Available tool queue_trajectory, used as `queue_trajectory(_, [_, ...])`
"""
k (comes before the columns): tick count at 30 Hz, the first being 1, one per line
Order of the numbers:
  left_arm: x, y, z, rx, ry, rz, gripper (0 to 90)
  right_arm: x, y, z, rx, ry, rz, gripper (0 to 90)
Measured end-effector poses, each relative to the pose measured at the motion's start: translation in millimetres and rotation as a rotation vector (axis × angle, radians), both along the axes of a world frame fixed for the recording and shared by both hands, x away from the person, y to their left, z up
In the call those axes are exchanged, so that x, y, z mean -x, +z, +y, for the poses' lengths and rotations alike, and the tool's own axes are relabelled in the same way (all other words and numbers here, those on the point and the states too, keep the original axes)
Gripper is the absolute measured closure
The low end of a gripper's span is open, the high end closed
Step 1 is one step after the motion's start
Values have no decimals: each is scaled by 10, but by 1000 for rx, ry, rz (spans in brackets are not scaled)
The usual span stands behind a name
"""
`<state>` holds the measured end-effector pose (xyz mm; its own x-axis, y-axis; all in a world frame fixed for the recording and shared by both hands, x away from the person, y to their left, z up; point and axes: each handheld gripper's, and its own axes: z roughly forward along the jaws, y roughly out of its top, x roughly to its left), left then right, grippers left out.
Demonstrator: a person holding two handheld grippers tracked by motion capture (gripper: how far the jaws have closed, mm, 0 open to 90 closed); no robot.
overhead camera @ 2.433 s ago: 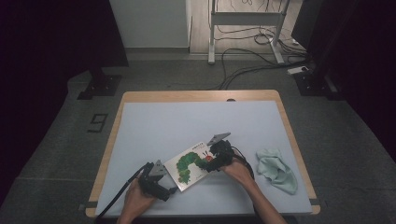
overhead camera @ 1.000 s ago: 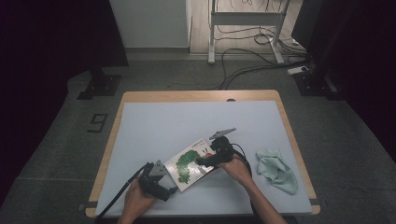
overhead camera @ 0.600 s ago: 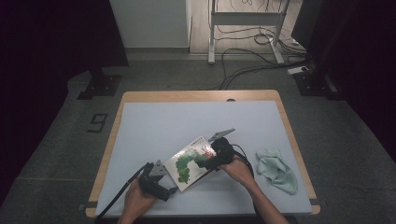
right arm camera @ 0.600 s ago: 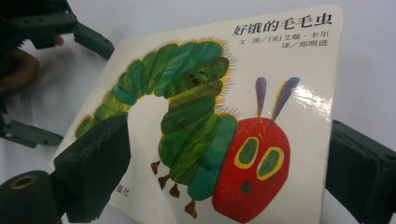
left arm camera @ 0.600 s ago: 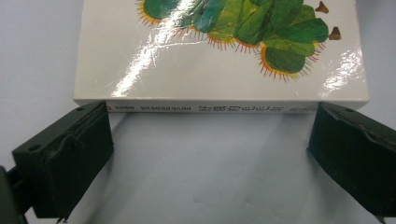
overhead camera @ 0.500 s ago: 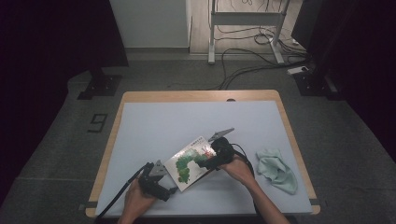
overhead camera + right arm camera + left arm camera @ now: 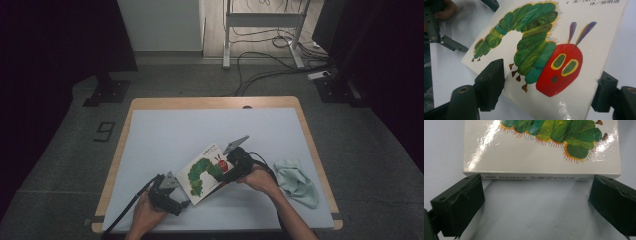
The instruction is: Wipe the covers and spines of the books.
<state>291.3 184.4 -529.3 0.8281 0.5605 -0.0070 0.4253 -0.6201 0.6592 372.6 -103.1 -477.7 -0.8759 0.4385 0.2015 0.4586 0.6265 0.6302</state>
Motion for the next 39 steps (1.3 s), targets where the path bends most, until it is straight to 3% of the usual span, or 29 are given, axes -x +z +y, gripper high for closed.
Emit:
queue_trajectory(6, [-3,4,8,9,1,9,0,50,8,-49,-6,12,-24,279])
queue_trajectory(11, [-33,12,48,52,-2,38,0,118,29,-83,1,21,-57,289])
queue_trajectory(20, [-87,29,64,91,15,70,0,211,-71,-165,16,-14,-55,293])
queue_trajectory(25, [-90,70,12,160,-12,78,0,263,-144,-221,18,-29,-57,296])
queue_trajectory(32, [-131,113,-88,143,-7,71,0,272,-215,-254,7,-45,-47,297])
queue_trajectory(35, [-120,124,-155,128,-4,49,11,271,-235,-271,-9,-55,-39,298])
queue_trajectory(39, [-106,150,-162,148,9,35,51,290,-238,-283,-15,-59,-44,290])
